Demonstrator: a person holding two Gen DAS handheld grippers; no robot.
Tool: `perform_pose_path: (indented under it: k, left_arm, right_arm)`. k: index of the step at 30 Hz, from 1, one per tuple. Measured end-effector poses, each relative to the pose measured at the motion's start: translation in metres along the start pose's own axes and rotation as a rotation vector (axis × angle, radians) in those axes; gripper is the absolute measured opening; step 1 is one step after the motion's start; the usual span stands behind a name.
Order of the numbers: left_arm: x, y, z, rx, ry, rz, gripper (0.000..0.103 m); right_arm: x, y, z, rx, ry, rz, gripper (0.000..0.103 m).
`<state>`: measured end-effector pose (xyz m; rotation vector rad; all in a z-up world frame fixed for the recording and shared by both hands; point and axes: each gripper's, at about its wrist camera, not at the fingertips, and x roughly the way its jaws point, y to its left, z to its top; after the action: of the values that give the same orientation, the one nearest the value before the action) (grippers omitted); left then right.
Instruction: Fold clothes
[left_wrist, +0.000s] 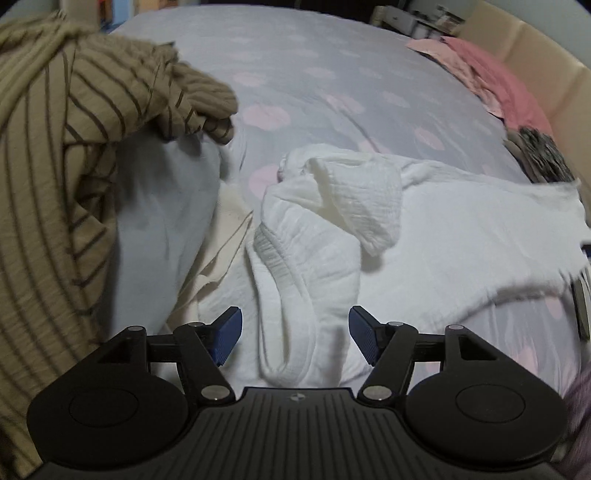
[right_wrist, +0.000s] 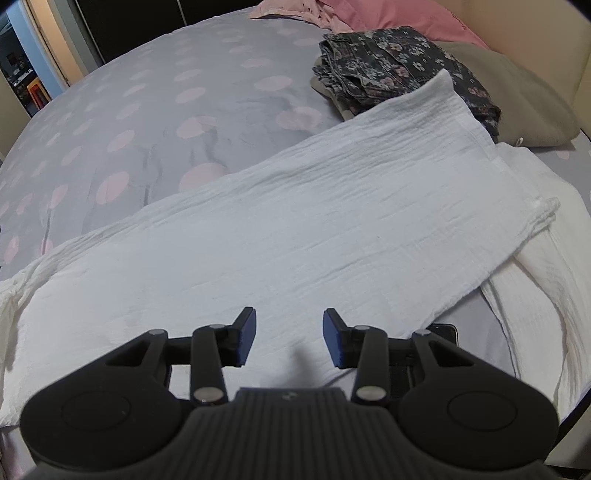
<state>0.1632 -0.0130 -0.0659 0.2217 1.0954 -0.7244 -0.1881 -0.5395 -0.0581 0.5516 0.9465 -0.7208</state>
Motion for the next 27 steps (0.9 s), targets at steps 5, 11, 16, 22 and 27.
perform_pose_path:
  k: [5,11,16,22,27]
  left_arm:
    - [0.031,0.003,0.002,-0.046,0.105,0.063,0.048]
    - [0.030,-0.005,0.009,-0.039,0.098,0.093,0.014]
    - [0.000,-0.002,0.023,-0.097,-0.007,0.084,0.011]
    - [-0.017,0.007,0.034,-0.175,-0.074,0.150,0.010]
    - [-0.011,0.001,0.041,-0.173,-0.059,0.191,0.010]
  right_arm:
    - [-0.002,-0.011,-0.002,0.018,-0.013,-0.009,0.044]
    - [-0.003,-0.061,0.003,0.179,-0.044,-0.044,0.051]
    - [-0.002,-0.116,0.011,0.312,-0.076,-0.059,0.052]
    - [0.001,-0.182,0.021,0.467,-0.116,-0.076,0.052]
    - [0.005,-0.232,0.029,0.590,-0.141,-0.081,0.050]
